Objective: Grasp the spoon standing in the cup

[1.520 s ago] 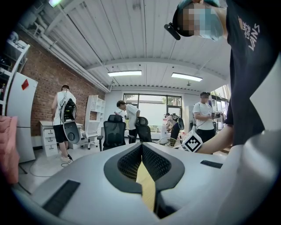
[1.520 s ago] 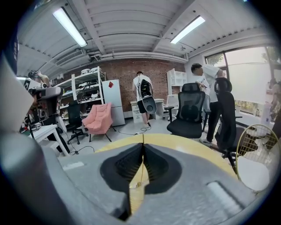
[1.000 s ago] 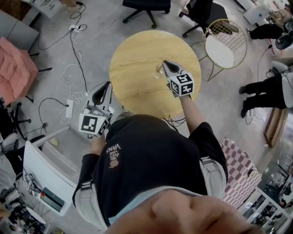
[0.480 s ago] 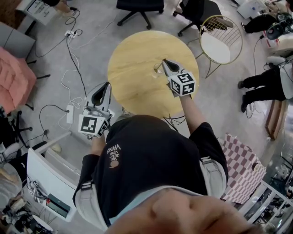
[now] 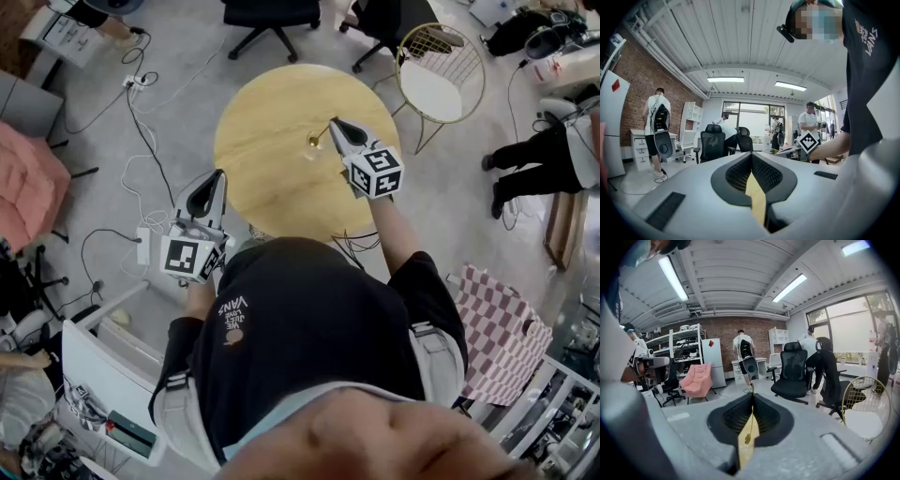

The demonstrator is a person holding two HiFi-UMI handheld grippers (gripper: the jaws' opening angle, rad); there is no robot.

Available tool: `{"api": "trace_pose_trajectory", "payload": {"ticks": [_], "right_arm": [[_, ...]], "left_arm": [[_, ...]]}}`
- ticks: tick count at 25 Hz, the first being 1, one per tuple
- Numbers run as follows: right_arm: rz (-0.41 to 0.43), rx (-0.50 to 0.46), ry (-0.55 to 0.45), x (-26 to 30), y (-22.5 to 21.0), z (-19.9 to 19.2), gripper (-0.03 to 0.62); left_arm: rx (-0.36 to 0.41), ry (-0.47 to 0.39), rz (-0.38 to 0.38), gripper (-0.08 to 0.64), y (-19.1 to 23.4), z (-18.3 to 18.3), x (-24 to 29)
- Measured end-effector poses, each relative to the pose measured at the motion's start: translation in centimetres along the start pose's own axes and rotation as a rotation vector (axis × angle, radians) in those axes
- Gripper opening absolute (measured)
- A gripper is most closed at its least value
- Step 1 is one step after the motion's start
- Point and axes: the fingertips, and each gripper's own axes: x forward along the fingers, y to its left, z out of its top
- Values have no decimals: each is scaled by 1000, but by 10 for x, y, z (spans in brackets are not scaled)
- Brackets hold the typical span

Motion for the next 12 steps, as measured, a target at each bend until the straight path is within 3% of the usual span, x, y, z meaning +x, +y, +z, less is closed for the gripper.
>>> {"api": "trace_pose_trajectory", "payload": {"ticks": [12], "right_arm": [[-31,4,-45,-18,2,17,2]], "left_arm": [[2,-5,-54,12,-3,1,7]]}}
